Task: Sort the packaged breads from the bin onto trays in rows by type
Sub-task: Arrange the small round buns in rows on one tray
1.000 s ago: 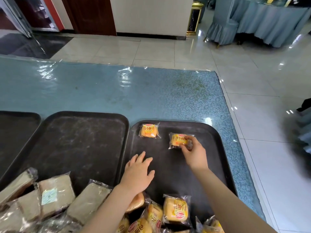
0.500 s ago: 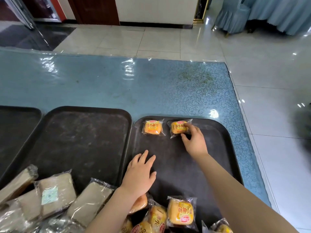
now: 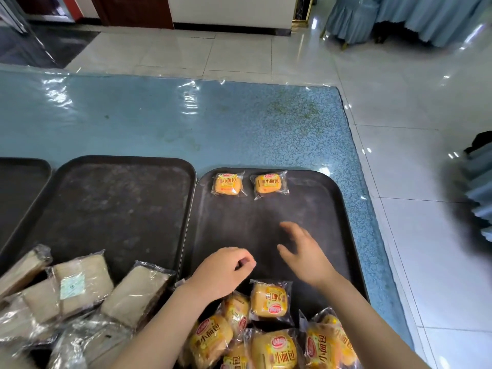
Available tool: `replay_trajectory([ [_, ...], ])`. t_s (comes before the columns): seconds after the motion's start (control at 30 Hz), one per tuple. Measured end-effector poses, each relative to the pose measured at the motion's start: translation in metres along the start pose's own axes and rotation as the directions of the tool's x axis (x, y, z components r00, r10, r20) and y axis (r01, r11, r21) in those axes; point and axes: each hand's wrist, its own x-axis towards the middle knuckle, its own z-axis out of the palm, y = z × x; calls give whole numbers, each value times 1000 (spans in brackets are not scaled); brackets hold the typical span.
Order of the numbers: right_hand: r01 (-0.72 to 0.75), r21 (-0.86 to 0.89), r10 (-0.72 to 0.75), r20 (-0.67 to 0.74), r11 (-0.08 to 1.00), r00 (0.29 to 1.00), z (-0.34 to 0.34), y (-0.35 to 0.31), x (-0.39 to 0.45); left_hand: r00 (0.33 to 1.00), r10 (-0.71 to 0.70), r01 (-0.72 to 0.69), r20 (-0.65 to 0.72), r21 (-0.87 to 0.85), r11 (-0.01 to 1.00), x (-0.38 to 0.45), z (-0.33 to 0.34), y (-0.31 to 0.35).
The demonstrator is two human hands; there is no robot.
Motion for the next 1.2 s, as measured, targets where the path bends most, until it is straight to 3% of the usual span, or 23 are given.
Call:
replay_trajectory([
  [0.13, -14, -29, 17, 112, 999, 994, 5, 4, -40, 994, 13, -17, 109, 39, 999, -11, 3, 10],
  [0.33, -11, -37, 14, 57, 999, 998, 5, 4, -72, 987, 3, -8, 159, 31, 999, -16, 10, 22],
  [0.43, -28, 13, 28, 2, 1000, 1000, 2, 2, -77, 991, -8, 20, 130, -91, 996, -18, 8, 25],
  [0.53, 44, 82, -40, -48, 996, 998, -4, -4, -79, 997, 15, 2, 76, -211, 978, -17, -2, 27],
  [0.63, 103, 156, -105, 8, 982, 994, -10, -15, -80, 995, 78, -55, 65, -297, 953, -17, -13, 28],
  [0.83, 24, 330, -36, 29, 944, 999, -7, -34, -81, 997, 75, -74, -23, -584, 808, -20, -23, 40],
  [1.03, -178, 634, 243, -16, 752, 970, 8, -41, -79, 995, -90, 33, -33, -769, 639, -24, -7, 37],
  [1.13, -231, 802, 298, 69, 552, 952, 10, -46, -82, 998, -60, 27, -14, -771, 637, -30, 4, 38],
  [1.2, -257, 818, 292, 115, 515, 950, 13, -44, -81, 997, -62, 2, -52, -752, 660, -33, 9, 37],
])
